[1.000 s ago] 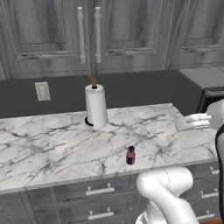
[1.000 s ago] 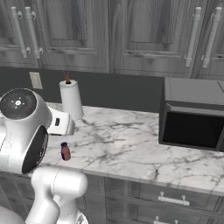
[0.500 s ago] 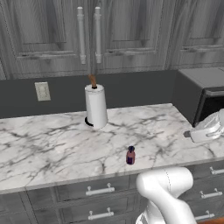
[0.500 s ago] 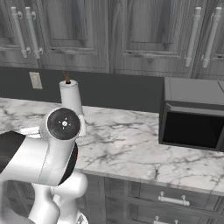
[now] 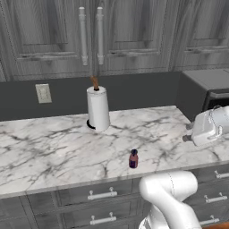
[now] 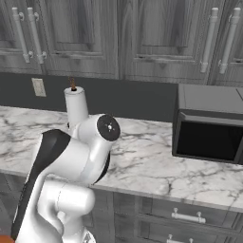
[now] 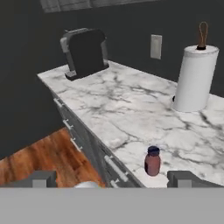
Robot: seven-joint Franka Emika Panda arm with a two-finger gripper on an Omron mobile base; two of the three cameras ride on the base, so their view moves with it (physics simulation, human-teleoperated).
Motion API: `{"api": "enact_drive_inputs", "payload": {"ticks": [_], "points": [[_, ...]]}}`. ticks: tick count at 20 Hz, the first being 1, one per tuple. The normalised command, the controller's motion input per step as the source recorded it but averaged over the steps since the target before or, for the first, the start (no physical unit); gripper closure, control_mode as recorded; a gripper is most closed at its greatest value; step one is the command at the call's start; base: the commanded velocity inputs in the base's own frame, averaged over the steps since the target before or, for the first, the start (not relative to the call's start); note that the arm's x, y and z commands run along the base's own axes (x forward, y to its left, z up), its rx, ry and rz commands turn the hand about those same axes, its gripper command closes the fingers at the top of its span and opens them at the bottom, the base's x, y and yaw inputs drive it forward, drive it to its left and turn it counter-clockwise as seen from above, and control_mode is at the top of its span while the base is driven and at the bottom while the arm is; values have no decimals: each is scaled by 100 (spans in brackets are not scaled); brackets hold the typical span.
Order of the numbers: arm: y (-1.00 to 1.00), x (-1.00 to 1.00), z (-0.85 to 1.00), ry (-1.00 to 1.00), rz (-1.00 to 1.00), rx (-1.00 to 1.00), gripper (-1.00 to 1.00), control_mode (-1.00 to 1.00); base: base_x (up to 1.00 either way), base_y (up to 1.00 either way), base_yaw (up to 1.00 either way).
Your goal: Move the drinks to the dining counter.
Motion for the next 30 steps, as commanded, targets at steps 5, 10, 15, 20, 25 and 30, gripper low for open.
{"api": "enact_drive_inputs", "payload": {"ticks": [5, 10, 15, 20, 25, 30], "points": [[0, 29, -43, -24, 34, 2, -100, -100, 0, 0, 0], [0, 16, -31, -27, 25, 1, -100, -100, 0, 0, 0], [0, 13, -30, -4, 7, 5, -100, -100, 0, 0, 0], [6, 18, -9, 10, 0, 0, -100, -100, 0, 0, 0], [36, 13, -16, 6, -2, 0, -100, -100, 0, 0, 0], [76, 3, -2, 14, -11, -8, -100, -100, 0, 0, 0]]}}
